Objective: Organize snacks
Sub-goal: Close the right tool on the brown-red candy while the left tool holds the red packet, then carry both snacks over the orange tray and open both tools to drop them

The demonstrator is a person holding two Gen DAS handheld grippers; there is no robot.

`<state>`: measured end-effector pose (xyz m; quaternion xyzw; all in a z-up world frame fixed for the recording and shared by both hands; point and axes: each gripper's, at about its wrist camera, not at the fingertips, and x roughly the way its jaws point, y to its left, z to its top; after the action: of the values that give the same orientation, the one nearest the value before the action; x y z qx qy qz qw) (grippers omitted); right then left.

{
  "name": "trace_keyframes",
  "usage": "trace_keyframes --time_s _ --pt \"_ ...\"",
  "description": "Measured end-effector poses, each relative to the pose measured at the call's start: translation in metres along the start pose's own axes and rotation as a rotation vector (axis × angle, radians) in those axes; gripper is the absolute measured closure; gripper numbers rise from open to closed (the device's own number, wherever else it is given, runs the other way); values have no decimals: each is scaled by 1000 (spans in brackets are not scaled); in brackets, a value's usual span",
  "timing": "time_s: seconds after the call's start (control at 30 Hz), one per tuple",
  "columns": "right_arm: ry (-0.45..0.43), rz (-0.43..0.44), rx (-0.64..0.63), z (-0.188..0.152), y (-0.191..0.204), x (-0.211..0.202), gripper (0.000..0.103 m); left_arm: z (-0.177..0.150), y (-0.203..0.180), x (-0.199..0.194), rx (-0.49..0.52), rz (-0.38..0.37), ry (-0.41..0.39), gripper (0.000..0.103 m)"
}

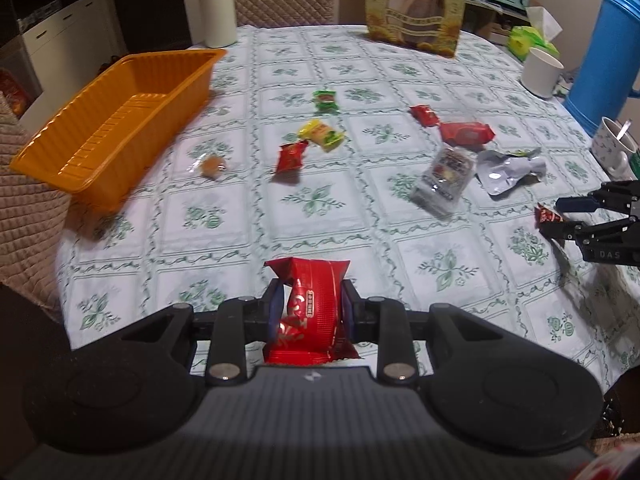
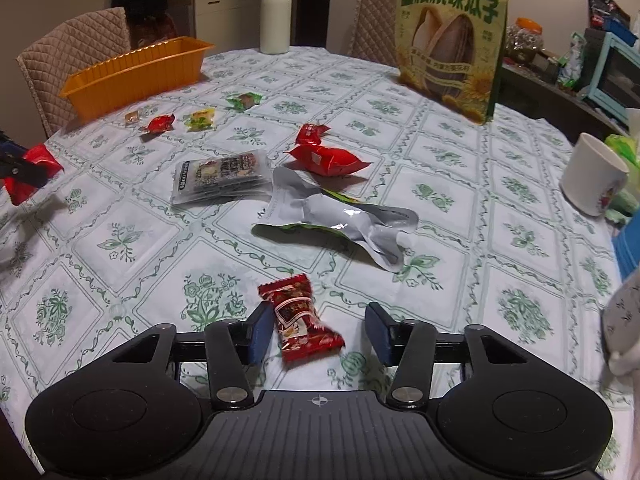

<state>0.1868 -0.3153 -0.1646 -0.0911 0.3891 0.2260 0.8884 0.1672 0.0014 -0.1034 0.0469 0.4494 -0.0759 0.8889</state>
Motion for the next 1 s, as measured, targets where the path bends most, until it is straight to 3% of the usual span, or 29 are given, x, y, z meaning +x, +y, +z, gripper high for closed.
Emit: trace_keyframes --time_s 0.17,0.5,1.0 --pt "8 11 34 7 6 0 79 -1 3 -7 -20 19 -11 76" --pt "25 28 125 20 20 -15 82 3 -4 -25 -39 32 -46 76" --pt "-42 200 119 67 83 -79 82 12 -13 -67 -85 11 -125 76"
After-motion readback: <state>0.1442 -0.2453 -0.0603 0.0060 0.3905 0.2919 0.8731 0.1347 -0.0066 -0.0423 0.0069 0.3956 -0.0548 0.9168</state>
